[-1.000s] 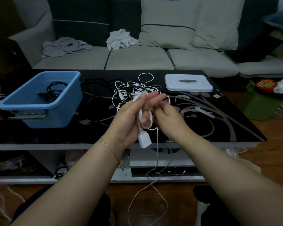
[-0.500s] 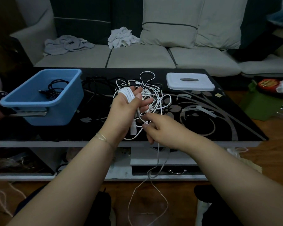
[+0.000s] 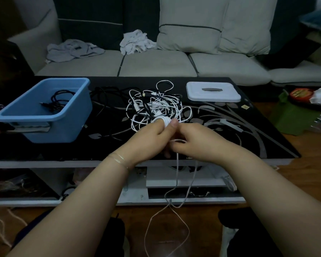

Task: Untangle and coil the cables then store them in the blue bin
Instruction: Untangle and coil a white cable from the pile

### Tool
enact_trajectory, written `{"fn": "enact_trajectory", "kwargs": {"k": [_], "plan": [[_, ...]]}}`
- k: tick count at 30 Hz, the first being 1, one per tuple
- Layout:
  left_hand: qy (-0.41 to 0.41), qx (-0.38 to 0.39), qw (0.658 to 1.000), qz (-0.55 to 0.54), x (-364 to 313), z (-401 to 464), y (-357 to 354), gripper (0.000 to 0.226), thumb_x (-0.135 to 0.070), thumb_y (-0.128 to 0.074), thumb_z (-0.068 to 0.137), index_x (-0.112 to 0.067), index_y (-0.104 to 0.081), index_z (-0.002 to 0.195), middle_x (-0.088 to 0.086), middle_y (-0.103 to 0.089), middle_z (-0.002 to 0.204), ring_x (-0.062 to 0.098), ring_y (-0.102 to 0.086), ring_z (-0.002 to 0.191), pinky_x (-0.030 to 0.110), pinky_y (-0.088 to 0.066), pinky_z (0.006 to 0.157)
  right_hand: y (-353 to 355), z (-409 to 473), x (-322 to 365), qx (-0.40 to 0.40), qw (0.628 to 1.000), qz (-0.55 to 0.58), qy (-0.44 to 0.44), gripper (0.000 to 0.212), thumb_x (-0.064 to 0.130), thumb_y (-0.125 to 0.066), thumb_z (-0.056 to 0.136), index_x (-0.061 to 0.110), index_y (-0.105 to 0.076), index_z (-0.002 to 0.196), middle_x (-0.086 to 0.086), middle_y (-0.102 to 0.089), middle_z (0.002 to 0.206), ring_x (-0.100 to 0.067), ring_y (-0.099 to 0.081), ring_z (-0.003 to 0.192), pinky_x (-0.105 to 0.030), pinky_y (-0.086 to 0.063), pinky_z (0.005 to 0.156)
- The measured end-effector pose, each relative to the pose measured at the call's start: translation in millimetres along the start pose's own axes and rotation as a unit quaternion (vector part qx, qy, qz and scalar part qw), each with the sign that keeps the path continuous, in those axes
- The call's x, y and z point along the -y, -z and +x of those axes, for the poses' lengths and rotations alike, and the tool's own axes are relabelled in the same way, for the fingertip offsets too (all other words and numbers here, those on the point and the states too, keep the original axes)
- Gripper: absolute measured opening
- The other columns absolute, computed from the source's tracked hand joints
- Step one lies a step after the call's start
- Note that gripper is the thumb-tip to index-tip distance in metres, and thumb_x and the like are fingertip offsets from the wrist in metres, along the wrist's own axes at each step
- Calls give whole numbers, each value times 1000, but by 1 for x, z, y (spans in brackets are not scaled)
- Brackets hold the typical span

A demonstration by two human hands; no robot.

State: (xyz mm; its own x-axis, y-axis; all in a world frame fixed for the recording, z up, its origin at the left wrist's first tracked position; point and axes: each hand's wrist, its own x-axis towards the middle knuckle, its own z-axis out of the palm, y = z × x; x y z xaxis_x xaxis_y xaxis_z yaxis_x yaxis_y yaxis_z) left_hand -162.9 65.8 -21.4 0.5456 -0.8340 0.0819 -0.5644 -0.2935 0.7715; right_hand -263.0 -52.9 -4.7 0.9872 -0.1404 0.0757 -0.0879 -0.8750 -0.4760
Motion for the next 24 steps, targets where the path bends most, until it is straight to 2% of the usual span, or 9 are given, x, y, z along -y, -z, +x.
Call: {"fn": "enact_trajectory", "kwargs": {"k": [2, 4, 8, 9, 11, 13, 16, 20, 24], "plan": [[-15, 68, 997, -43, -7, -5, 2, 46, -62, -34, 89, -22, -54, 80, 6, -69, 67, 17, -62, 51, 25, -44, 55, 2, -1, -2, -32, 999, -21, -13, 13, 32, -62, 81, 32, -49, 78, 10, -62, 76, -13, -59, 78, -32, -48, 68], [-25, 111, 989, -90, -9, -7, 3, 30, -45, -50, 94, -17, -56, 86, 3, -68, 62, 17, -55, 46, 20, -42, 45, 5, 1, -8, -73, 996, -42, -37, 24, 30, -65, 77, 27, -43, 70, 9, -53, 66, -17, -52, 70, -32, -39, 60], [-10, 93, 983, -159, -9, -7, 7, 14, -21, -62, 92, -7, -59, 88, -4, -50, 44, 10, -43, 37, 19, -37, 37, 13, 5, -20, -116, 974, 193, -33, 25, 33, -75, 76, 21, -54, 69, 3, -56, 61, -9, -46, 57, -28, -38, 56], [-13, 90, 981, -172, -7, -6, 7, 19, -22, -63, 91, -3, -61, 95, -4, -48, 43, 11, -40, 35, 19, -34, 36, 15, 6, -22, -115, 963, 242, -28, 20, 27, -73, 81, 19, -56, 73, -2, -58, 62, -9, -47, 56, -26, -39, 55], [-18, 87, 975, -205, -6, -6, 9, 38, -29, -64, 86, 0, -62, 109, -1, -49, 43, 12, -36, 32, 19, -29, 35, 18, 5, -24, -105, 941, 321, -30, 12, 16, -63, 89, 15, -57, 79, 3, -58, 59, -5, -45, 48, -18, -37, 45], [-20, 78, 968, -239, -6, -5, 8, 50, -35, -63, 78, 2, -62, 112, 4, -55, 47, 10, -33, 29, 18, -24, 33, 18, 6, -24, -104, 920, 377, -35, 11, 13, -57, 93, 14, -56, 82, 11, -55, 54, 0, -41, 44, -15, -33, 42], [-21, 57, 954, -295, -8, -4, 5, 65, -42, -64, 69, 6, -62, 112, 5, -60, 50, 8, -30, 27, 17, -19, 32, 14, 8, -23, -121, 890, 437, -41, 11, 13, -55, 93, 13, -56, 82, 9, -52, 56, -5, -36, 48, -16, -28, 42], [-27, 18, 939, -342, -9, 0, 2, 52, -48, -56, 72, -7, -67, 102, 1, -62, 52, 6, -27, 27, 17, -19, 34, 7, 12, -17, -147, 853, 498, -56, 13, 13, -52, 95, 13, -56, 82, -7, -51, 71, -11, -34, 54, -17, -28, 42], [-18, 5, 932, -361, -8, 0, 1, 54, -50, -39, 87, -5, -66, 99, 3, -65, 54, 6, -27, 27, 19, -19, 37, 0, 15, -11, -130, 818, 551, -103, 15, 18, -52, 96, 13, -53, 82, 12, -57, 56, -2, -28, 42, -14, -27, 38]]}}
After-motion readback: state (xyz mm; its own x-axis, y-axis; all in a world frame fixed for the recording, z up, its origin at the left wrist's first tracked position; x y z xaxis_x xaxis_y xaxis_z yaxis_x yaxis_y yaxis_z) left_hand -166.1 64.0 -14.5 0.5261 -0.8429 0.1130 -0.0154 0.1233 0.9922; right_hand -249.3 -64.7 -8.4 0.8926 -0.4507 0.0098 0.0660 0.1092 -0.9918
